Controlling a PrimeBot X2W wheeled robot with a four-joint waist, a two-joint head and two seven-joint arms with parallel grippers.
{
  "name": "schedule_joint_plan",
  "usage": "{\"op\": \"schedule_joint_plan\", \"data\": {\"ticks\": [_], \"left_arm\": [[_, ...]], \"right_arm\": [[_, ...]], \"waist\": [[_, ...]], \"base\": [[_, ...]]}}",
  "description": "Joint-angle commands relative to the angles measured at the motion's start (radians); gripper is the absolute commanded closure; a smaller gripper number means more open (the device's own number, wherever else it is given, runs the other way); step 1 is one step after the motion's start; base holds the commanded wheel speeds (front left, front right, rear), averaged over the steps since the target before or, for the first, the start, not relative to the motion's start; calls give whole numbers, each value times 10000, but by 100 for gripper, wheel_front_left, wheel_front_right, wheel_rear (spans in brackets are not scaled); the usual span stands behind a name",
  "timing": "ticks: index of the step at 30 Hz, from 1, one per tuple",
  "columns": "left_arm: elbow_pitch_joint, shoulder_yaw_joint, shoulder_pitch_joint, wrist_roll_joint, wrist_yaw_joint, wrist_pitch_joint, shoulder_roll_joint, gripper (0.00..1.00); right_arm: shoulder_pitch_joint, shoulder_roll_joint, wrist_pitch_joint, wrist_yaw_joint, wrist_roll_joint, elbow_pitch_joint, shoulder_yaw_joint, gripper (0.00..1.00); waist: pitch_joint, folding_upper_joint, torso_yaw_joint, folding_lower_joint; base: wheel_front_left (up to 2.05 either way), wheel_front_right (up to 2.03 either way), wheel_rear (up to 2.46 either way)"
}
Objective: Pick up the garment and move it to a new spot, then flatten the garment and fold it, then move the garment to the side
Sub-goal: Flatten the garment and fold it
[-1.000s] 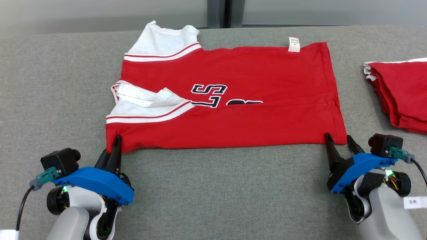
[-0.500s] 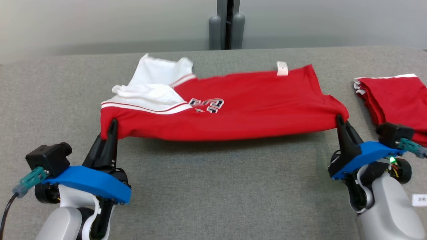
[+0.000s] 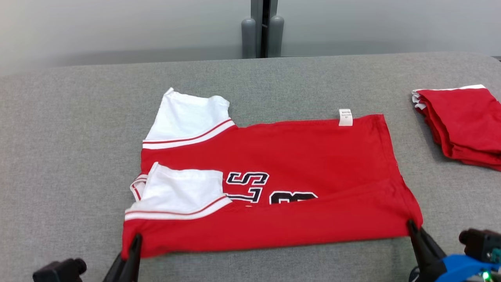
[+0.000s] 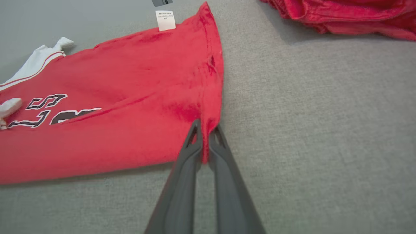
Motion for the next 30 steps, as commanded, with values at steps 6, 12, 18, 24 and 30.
{"op": "schedule_joint_plan", "data": {"ticks": [6,12,18,24,30], "left_arm": [[816,-126,316,-381,-177,139,-89,100],[1262,-125,-44,-239,-267,170,89,0],[982,23,-1228,364,-388,319,750,0],[749,59,-4049,1131,-868,1343,1804,0],[1243,-249,-7489,1576,-1663,2851,2491,0]], "right_arm": [[508,-24,-6,1,12,186,96,67],[544,-24,38,1,-164,404,117,0],[137,-22,-61,1,-576,-59,-175,0],[-847,-21,160,1,-1126,-594,-17,0],[-2068,-22,399,1,-1417,-865,525,0]], "waist": [[-108,0,-53,1],[-241,0,-88,1],[-334,0,-172,1],[150,0,-344,1],[1222,0,-761,1]], "base": [[0,0,0],[0,0,0],[0,0,0],[0,0,0],[0,0,0]]}}
